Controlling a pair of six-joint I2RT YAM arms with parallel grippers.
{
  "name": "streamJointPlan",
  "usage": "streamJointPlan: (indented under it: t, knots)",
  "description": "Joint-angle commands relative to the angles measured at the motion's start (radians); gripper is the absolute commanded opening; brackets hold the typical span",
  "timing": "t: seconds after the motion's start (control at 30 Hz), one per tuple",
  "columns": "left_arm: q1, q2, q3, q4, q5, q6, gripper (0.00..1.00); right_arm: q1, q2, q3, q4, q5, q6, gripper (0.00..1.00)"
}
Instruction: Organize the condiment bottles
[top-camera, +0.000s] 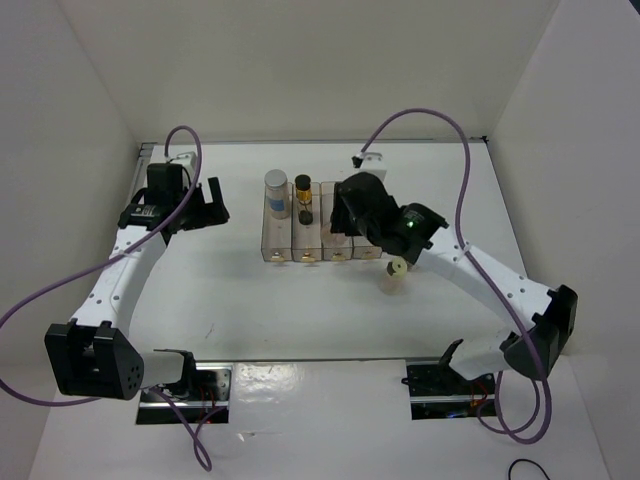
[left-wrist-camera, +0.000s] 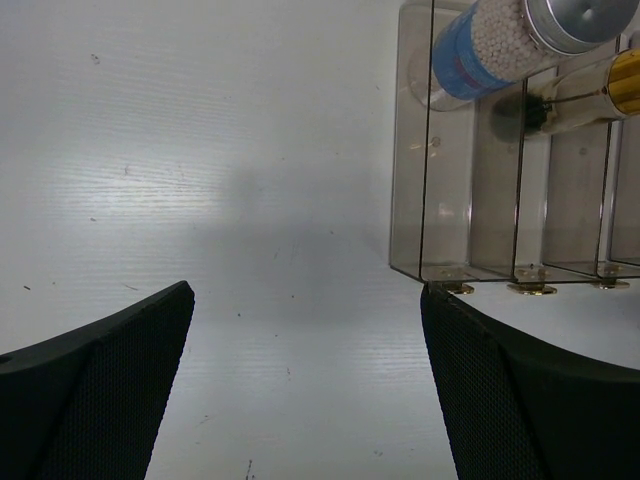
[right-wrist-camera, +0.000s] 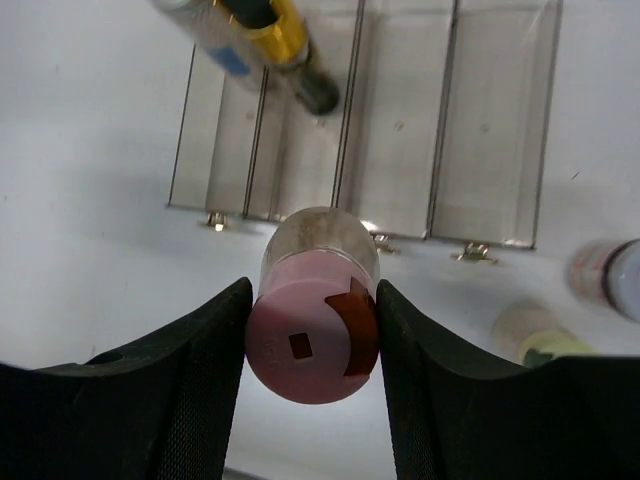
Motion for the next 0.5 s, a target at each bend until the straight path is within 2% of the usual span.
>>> streamJointPlan:
  t: [0.0,0.2,0.47]
  knots:
    - [0.006,-0.024,-0.011,0.028,0.034,0.004,1.00,-0.086,0.041,0.097,-0.002,0.061,-0.086,0.09]
    - [0.006,-0.015,-0.011,0.028,0.053,0.004,1.00,-0.213,0.165,0.169,0.084,0.017,-0.149,0.09]
    - [0.006,-0.006,-0.011,0.037,0.053,0.004,1.00,-0.269,0.341,0.273,0.134,-0.026,-0.195,0.09]
